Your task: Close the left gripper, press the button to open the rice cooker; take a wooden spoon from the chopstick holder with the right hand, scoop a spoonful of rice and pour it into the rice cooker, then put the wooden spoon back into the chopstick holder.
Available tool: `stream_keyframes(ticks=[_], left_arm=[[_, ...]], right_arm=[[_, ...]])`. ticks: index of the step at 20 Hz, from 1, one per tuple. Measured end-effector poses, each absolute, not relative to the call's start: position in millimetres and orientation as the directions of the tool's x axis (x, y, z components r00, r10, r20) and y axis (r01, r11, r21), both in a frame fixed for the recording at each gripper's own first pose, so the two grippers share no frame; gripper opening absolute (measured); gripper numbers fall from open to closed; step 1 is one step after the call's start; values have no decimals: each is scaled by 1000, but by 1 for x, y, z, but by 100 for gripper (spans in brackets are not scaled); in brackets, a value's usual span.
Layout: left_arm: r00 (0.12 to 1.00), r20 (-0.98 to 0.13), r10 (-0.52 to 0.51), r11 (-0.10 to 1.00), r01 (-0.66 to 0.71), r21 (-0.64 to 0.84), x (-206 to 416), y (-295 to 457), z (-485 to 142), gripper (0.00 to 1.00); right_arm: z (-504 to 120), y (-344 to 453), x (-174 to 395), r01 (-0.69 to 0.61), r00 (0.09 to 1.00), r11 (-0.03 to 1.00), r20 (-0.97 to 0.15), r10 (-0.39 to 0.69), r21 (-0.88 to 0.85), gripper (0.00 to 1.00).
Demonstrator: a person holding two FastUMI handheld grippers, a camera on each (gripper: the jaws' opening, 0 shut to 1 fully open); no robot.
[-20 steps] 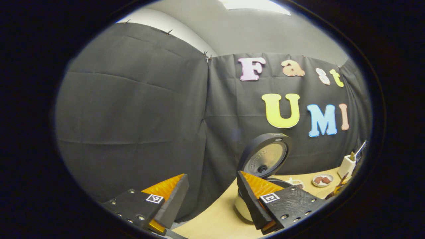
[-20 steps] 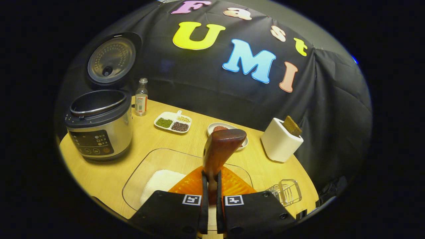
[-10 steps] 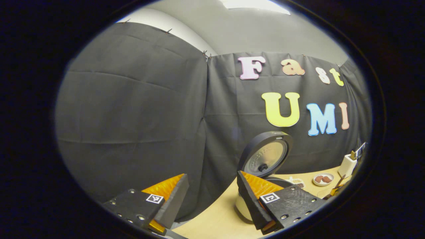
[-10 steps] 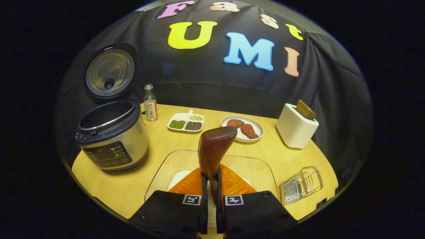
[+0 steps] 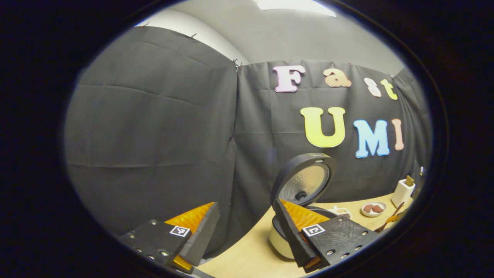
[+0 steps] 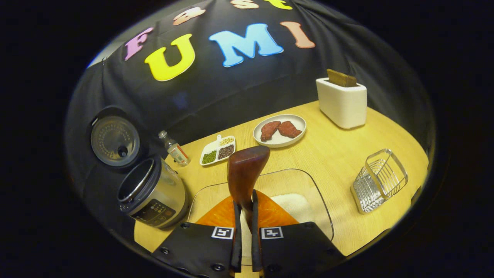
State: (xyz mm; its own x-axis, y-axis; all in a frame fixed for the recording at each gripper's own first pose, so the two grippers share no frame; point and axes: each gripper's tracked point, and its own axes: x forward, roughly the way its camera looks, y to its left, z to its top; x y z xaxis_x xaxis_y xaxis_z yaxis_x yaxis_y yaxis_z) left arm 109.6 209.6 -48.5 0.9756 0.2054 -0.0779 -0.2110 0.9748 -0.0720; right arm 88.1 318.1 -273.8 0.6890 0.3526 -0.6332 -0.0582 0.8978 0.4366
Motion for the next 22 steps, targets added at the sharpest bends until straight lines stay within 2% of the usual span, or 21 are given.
stream_keyframes(ticks=[4,11,22], left_arm=[[978,-70,197,977,-201,-66,109,205,-44,88],[981,-46,188,980,-190,-52,112,201,-33,88],[980,-38,194,979,-196,-56,109,198,-22,88]], right_arm=[[-281,303,93,55,664,820,-634,396,569,12],[-295,282,93,254,619,623,-619,484,740,12],[-256,282,97,313,644,401,-503,577,861,12]])
